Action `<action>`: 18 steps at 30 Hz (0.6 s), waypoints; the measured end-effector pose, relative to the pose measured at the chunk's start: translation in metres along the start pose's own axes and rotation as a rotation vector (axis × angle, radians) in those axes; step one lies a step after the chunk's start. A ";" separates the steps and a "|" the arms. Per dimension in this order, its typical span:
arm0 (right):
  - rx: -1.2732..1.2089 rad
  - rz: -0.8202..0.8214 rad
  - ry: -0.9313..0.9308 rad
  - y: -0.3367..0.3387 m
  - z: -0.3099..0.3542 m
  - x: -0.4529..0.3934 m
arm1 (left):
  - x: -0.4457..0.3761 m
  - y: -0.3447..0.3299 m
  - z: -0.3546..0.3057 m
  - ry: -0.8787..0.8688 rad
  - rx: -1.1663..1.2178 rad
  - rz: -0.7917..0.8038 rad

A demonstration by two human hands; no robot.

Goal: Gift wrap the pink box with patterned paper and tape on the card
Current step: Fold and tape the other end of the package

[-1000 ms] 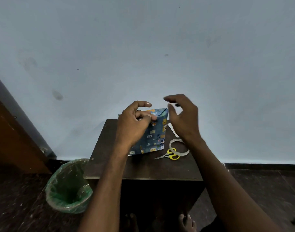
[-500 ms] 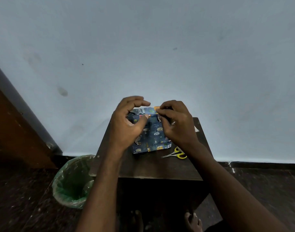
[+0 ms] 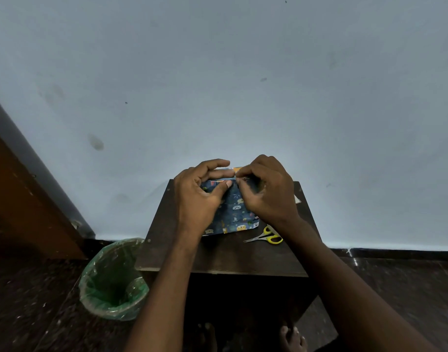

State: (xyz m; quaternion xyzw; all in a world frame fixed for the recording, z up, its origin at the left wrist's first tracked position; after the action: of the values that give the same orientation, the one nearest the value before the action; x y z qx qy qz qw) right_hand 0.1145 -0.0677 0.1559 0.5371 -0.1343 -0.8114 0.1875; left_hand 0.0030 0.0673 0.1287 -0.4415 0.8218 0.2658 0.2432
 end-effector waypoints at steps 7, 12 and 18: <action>-0.219 0.084 -0.164 -0.004 -0.008 -0.008 | -0.003 -0.004 0.007 0.128 0.128 0.069; -0.336 0.117 -0.237 -0.012 -0.012 -0.008 | -0.005 -0.004 0.009 0.143 0.176 0.084; -0.390 0.125 -0.300 -0.014 -0.014 -0.003 | -0.005 -0.006 0.011 0.121 0.159 0.088</action>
State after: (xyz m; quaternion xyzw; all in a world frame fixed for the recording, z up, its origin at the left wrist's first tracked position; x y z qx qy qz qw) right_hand 0.1259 -0.0542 0.1476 0.3551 -0.0344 -0.8795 0.3151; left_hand 0.0124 0.0747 0.1225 -0.3993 0.8721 0.1830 0.2155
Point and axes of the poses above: each hand's wrist, its own x-axis away from the middle knuckle, its own y-axis out of the back of the hand, z = x × y, the point moved 9 cm from there along -x, towards the middle knuckle, and after that the axes turned 2 degrees about -y, right-handed, at the moved point
